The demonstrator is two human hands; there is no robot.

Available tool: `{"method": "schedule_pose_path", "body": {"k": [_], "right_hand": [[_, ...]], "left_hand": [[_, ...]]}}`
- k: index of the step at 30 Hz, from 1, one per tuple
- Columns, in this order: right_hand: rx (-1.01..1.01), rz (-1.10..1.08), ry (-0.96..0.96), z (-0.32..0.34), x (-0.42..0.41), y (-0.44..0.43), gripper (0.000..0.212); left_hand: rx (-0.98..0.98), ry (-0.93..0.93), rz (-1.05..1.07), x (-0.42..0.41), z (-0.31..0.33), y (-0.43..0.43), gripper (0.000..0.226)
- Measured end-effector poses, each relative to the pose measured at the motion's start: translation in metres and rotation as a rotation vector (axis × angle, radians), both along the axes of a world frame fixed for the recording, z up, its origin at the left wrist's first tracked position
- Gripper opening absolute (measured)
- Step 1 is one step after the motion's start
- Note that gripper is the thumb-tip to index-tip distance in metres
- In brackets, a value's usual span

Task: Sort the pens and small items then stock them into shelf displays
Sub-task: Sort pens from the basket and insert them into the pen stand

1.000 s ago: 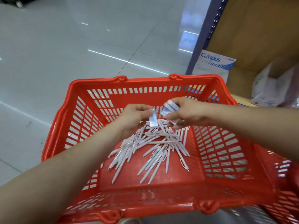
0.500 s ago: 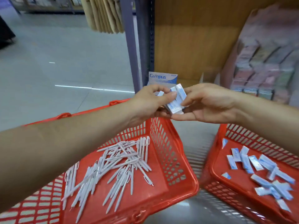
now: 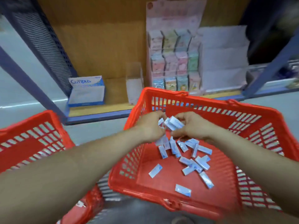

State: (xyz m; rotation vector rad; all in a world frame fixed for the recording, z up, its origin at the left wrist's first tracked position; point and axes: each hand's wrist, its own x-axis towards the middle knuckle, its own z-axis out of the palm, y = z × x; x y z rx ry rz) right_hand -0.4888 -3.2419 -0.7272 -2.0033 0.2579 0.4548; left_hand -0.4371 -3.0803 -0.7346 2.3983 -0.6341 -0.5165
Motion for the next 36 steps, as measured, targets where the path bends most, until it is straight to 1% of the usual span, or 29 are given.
{"method": "schedule_pose_path", "body": {"k": [3, 6, 8, 9, 10, 11, 12, 14, 17, 20, 22, 25, 27, 29, 30, 32, 33, 34, 35, 36], "right_hand": [[-0.092, -0.062, 0.000, -0.043, -0.009, -0.019, 0.022], [-0.158, -0.133, -0.013, -0.080, -0.011, -0.029, 0.017], [-0.242, -0.163, -0.033, -0.098, -0.011, -0.034, 0.013], [-0.277, -0.177, -0.044, -0.106, -0.012, -0.036, 0.006], [-0.286, -0.196, -0.046, -0.111, -0.013, -0.038, 0.010], [-0.282, -0.218, -0.030, -0.114, -0.014, -0.039, 0.027], [-0.291, -0.223, -0.010, -0.114, -0.015, -0.040, 0.040], [-0.343, -0.199, 0.001, -0.107, -0.017, -0.041, 0.050], [-0.377, -0.157, -0.079, -0.090, -0.010, -0.040, 0.047], [-0.363, -0.136, -0.283, -0.063, 0.002, -0.032, 0.038], [-0.334, -0.085, -0.416, -0.042, 0.012, -0.018, 0.039], [-0.315, 0.096, -0.615, -0.014, 0.026, 0.010, 0.044], [-0.350, 0.282, -0.697, -0.007, 0.037, 0.031, 0.049], [-0.370, 0.437, -0.671, -0.007, 0.047, 0.051, 0.052], [-0.363, 0.480, -0.638, -0.010, 0.052, 0.058, 0.053], [-0.388, 0.487, -0.606, -0.015, 0.060, 0.066, 0.054], [-0.444, 0.474, -0.604, -0.016, 0.063, 0.067, 0.054], [-0.514, 0.463, -0.602, -0.015, 0.065, 0.068, 0.057], [-0.581, 0.457, -0.597, -0.014, 0.067, 0.070, 0.063], [-0.646, 0.456, -0.591, -0.011, 0.068, 0.072, 0.068]], "left_hand": [[0.088, 0.020, -0.014, -0.009, -0.039, -0.026, 0.036], [0.029, 0.130, 0.052, -0.013, -0.062, -0.037, 0.040], [0.010, 0.211, 0.058, -0.017, -0.071, -0.038, 0.052], [0.009, 0.231, 0.062, -0.018, -0.073, -0.036, 0.059], [0.004, 0.240, 0.066, -0.020, -0.074, -0.033, 0.063], [0.008, 0.229, 0.064, -0.021, -0.072, -0.029, 0.064], [0.020, 0.193, 0.050, -0.022, -0.067, -0.024, 0.063], [0.062, 0.067, -0.016, -0.022, -0.053, -0.014, 0.057], [0.078, -0.147, -0.104, -0.018, -0.020, 0.005, 0.041], [0.171, -0.419, -0.132, -0.009, 0.010, 0.028, 0.032], [0.276, -0.473, -0.077, -0.007, 0.024, 0.045, 0.033], [0.401, -0.403, 0.000, -0.010, 0.032, 0.063, 0.045], [0.410, -0.331, 0.034, -0.009, 0.031, 0.069, 0.053], [0.318, -0.241, 0.081, -0.006, 0.030, 0.073, 0.058], [0.255, -0.188, 0.113, -0.004, 0.030, 0.075, 0.058], [0.097, 0.030, 0.200, -0.001, 0.036, 0.080, 0.055], [0.019, 0.159, 0.221, 0.000, 0.040, 0.083, 0.051], [-0.004, 0.216, 0.214, 0.001, 0.043, 0.087, 0.047], [0.061, 0.189, 0.177, 0.004, 0.046, 0.093, 0.041], [0.217, 0.080, 0.114, 0.007, 0.052, 0.099, 0.033]]}}
